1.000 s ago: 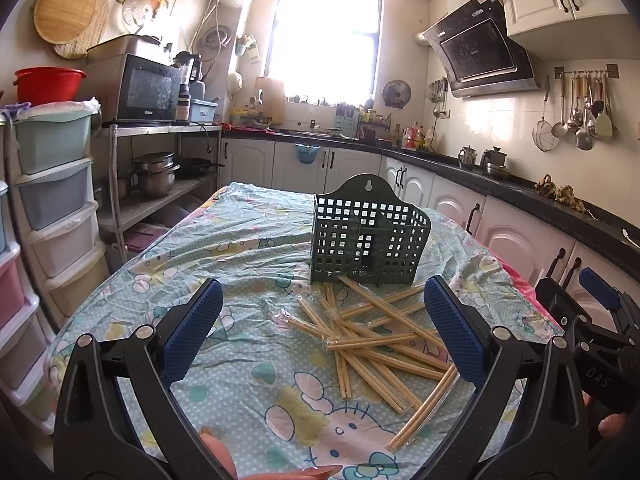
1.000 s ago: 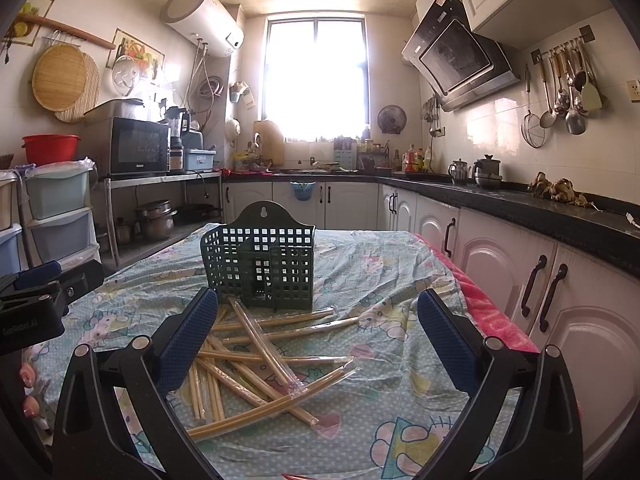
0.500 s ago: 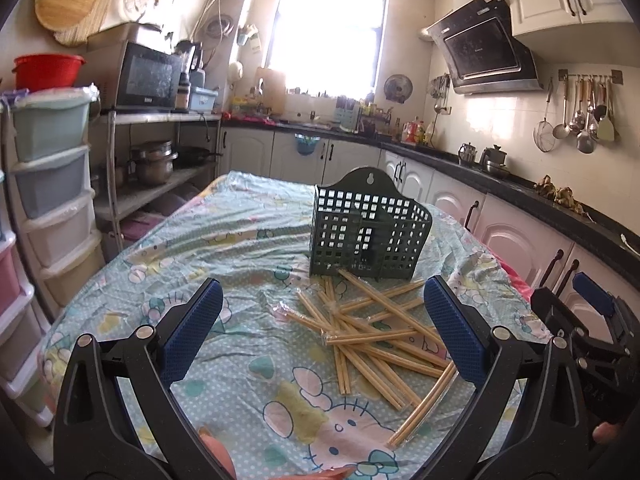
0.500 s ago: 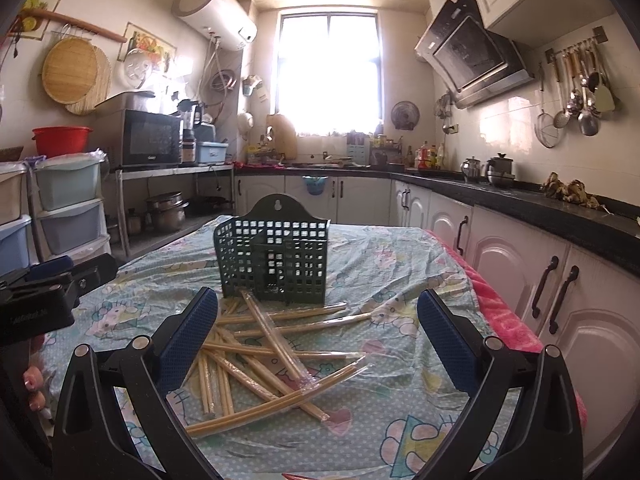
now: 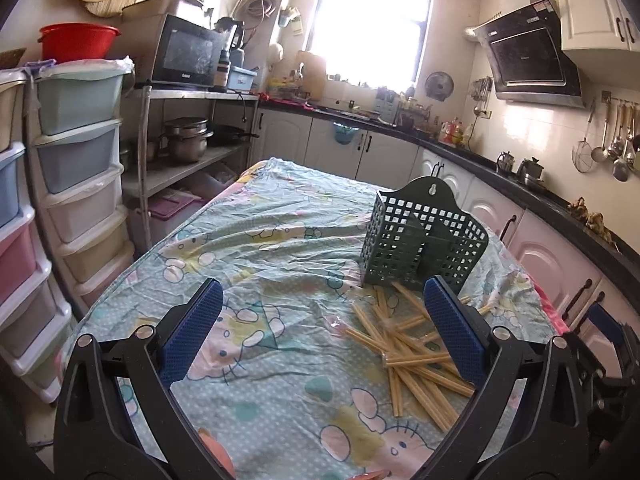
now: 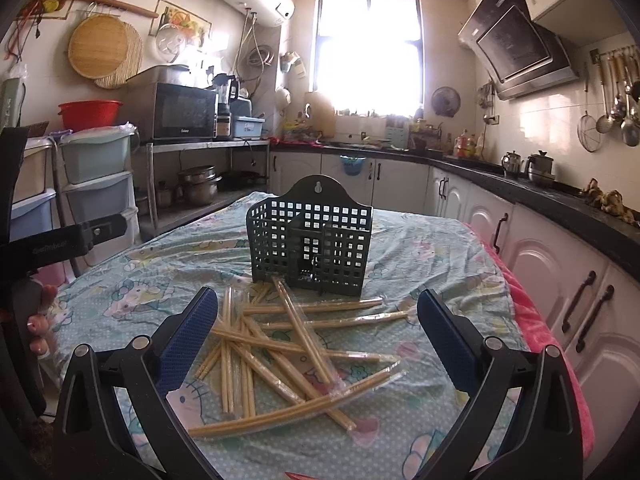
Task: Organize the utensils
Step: 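Move the left tool to a chopstick while the right tool reaches another chopstick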
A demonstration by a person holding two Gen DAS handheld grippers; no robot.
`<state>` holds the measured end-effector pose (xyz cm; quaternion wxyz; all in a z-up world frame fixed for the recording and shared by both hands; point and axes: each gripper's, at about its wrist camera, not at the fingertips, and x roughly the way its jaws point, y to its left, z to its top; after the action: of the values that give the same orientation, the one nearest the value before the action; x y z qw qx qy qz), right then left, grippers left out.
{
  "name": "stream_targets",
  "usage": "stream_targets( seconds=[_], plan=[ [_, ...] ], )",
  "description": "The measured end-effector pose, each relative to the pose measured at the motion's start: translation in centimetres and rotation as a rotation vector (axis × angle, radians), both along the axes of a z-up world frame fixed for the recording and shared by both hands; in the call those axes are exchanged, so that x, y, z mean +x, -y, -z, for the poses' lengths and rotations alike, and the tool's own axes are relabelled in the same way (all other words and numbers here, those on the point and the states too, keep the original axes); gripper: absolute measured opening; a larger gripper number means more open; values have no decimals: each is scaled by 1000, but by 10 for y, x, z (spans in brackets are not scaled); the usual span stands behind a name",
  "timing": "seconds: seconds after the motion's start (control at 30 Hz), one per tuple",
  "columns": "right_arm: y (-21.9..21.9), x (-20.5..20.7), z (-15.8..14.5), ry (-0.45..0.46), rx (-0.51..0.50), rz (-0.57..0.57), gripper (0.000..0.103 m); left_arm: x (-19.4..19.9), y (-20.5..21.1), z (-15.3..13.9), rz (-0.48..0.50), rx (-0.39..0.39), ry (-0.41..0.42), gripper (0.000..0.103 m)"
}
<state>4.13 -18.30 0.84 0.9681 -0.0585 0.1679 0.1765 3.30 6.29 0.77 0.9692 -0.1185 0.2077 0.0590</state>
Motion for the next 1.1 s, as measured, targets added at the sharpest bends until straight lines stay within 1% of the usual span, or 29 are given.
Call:
stream_targets(
  seconds=[0.07, 0.17, 0.3, 0.37, 0.47, 0.53, 0.63, 0.67, 0.7, 0.77, 0.83, 0.9, 0.97, 1.0, 1.07, 1.1],
  plan=[
    [-3, 12, -2, -30, -10, -18, 97, 6, -3, -1, 3, 1, -18, 93],
    [-10, 33, -4, -87, -37, -46, 97, 13, -8, -2, 33, -35, -33, 93],
    [-22, 52, 0, -109, -85, -66, 97, 29, -9, -2, 23, -33, -74, 93],
    [-28, 61, 1, -113, -104, -73, 97, 39, -12, 0, 43, -66, -101, 93],
    [-33, 79, 5, -162, -123, -97, 97, 54, -16, 5, 35, -85, -150, 93],
    [-36, 96, 8, -201, -123, -102, 97, 65, -20, 10, 46, -123, -186, 93],
    [-40, 116, 13, -241, -131, -98, 96, 75, -23, 15, 58, -145, -215, 93],
    [-41, 120, 14, -249, -131, -96, 95, 78, -23, 17, 66, -157, -224, 92],
    [-42, 128, 17, -271, -132, -99, 89, 81, -25, 19, 73, -173, -235, 92],
    [-45, 140, 21, -308, -135, -110, 79, 88, -28, 25, 89, -217, -267, 88],
    [-48, 152, 26, -344, -141, -120, 76, 93, -31, 31, 99, -255, -294, 83],
    [-52, 163, 32, -385, -147, -135, 71, 98, -32, 38, 110, -279, -321, 77],
    [-56, 169, 37, -404, -160, -141, 66, 102, -32, 45, 123, -299, -342, 69],
    [-58, 173, 40, -416, -167, -149, 63, 104, -32, 49, 135, -322, -359, 68],
    [-61, 178, 44, -430, -174, -156, 60, 107, -33, 56, 152, -355, -384, 63],
    [-63, 180, 46, -439, -175, -162, 60, 108, -33, 61, 163, -373, -396, 63]
  ],
)
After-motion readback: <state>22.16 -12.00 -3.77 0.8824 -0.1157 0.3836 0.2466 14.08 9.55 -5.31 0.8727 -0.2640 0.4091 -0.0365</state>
